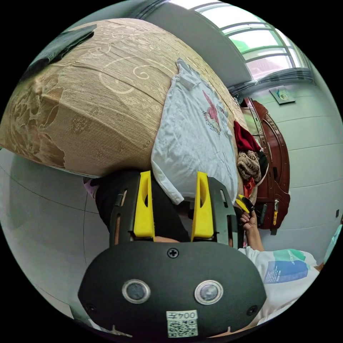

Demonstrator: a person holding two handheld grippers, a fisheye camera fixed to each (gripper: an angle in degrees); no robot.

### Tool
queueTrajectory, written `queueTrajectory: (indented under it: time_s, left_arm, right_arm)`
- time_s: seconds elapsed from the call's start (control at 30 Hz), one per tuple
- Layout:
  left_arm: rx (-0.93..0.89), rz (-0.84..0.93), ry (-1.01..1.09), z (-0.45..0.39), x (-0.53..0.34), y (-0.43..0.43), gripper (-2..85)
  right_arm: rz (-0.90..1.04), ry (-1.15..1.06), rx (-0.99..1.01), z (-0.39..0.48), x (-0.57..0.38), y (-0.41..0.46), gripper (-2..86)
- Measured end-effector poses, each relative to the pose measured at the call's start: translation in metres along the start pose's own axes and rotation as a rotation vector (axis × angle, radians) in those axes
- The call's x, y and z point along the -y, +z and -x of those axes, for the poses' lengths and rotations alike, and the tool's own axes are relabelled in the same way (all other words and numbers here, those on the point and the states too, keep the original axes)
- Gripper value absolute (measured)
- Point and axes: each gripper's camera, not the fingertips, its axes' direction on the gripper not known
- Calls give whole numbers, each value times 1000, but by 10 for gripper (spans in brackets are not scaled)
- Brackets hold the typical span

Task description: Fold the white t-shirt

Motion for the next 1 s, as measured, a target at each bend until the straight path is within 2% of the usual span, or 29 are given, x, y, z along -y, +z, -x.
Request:
queueTrajectory:
  time_s: [0.27,0.5,0.7,1.0]
  left_arm:
    - [75,145,58,-37,-6,27,168]
    - [118,164,-8,-40,-12,33,149]
    - [254,222,32,-56,-6,46,140]
    - [306,329,51,-62,-3,81,124]
  right_arm:
    - [49,-38,-54,25,7,8,138]
    - [83,-18,-37,29,11,6,126]
    - [107,-16,-48,41,17,8,120]
    - [159,-26,-31,62,25,14,68]
